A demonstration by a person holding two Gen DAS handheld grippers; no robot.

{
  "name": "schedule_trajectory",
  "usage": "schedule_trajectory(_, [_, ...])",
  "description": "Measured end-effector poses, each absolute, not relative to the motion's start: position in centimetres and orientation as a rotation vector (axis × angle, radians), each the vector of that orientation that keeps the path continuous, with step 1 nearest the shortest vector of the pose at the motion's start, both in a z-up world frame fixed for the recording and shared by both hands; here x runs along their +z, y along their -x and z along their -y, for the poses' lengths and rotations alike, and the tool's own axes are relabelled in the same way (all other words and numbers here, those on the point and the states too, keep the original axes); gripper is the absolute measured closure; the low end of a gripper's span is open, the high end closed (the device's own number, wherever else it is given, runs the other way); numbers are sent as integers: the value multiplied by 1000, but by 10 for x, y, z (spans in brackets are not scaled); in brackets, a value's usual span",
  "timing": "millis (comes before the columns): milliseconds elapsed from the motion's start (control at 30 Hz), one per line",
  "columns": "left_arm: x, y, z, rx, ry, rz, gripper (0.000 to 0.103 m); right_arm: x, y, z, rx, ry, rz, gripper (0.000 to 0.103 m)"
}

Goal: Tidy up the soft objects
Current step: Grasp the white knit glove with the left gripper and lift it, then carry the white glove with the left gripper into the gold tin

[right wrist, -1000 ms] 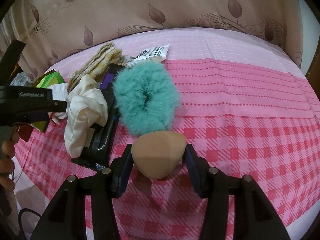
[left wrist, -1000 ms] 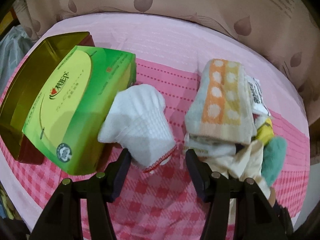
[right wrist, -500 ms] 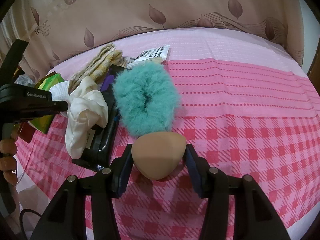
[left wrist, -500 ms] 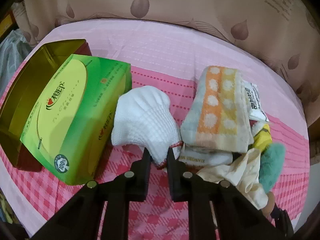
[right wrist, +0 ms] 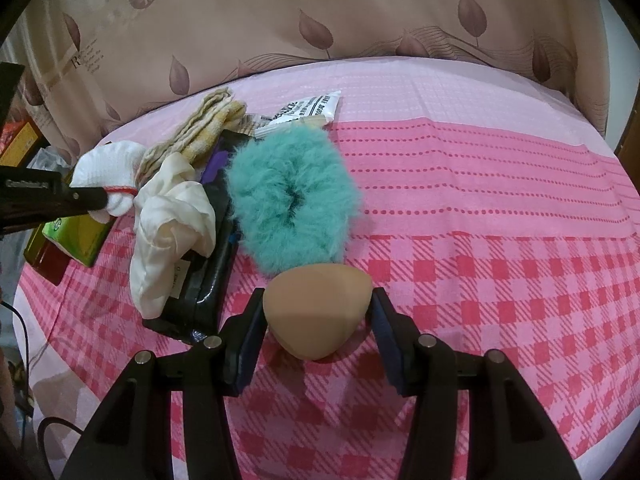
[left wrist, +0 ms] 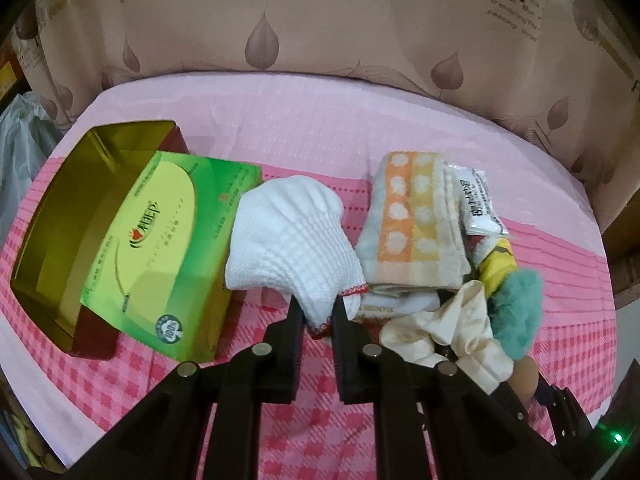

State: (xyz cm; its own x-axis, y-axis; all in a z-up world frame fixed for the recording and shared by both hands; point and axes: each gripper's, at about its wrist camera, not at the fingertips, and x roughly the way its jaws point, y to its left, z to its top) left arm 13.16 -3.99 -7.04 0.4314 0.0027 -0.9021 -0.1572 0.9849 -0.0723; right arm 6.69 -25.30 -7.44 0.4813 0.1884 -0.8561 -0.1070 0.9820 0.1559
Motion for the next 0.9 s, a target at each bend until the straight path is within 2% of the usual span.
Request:
schedule_trajectory(467, [-35, -112, 14, 90, 109, -1069, 91, -74, -68, 254, 178, -88, -1041, 58])
schedule_trajectory(900, [-15, -114, -74, 216, 92, -1051, 91, -77, -68, 249, 171, -45, -1031, 58])
